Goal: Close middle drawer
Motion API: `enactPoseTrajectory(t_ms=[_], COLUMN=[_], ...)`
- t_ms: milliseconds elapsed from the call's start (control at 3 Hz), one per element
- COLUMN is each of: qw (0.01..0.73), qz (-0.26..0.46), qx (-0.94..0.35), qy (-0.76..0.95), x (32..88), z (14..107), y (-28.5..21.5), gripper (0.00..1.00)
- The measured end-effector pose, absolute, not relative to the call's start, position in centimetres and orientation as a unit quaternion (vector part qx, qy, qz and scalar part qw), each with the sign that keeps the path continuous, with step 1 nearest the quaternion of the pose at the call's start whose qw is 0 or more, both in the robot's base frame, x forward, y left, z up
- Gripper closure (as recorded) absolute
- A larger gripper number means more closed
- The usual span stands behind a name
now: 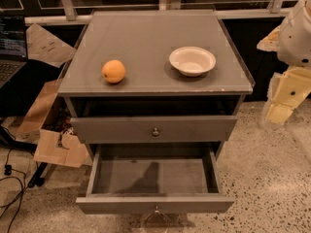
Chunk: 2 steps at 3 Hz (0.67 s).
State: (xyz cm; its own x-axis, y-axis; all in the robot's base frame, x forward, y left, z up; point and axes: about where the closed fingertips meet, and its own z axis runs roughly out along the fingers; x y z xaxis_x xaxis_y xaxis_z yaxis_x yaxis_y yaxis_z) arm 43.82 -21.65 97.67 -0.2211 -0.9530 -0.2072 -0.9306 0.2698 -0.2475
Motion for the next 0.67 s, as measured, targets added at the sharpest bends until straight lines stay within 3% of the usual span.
enactPoseTrajectory(t_ms=[667], qw=[0.193], qz=[-0.029], qx=[-0.594], qy=[0.780], x=[43.3], z=[96.5], y=[-21.2], gripper=[0.00])
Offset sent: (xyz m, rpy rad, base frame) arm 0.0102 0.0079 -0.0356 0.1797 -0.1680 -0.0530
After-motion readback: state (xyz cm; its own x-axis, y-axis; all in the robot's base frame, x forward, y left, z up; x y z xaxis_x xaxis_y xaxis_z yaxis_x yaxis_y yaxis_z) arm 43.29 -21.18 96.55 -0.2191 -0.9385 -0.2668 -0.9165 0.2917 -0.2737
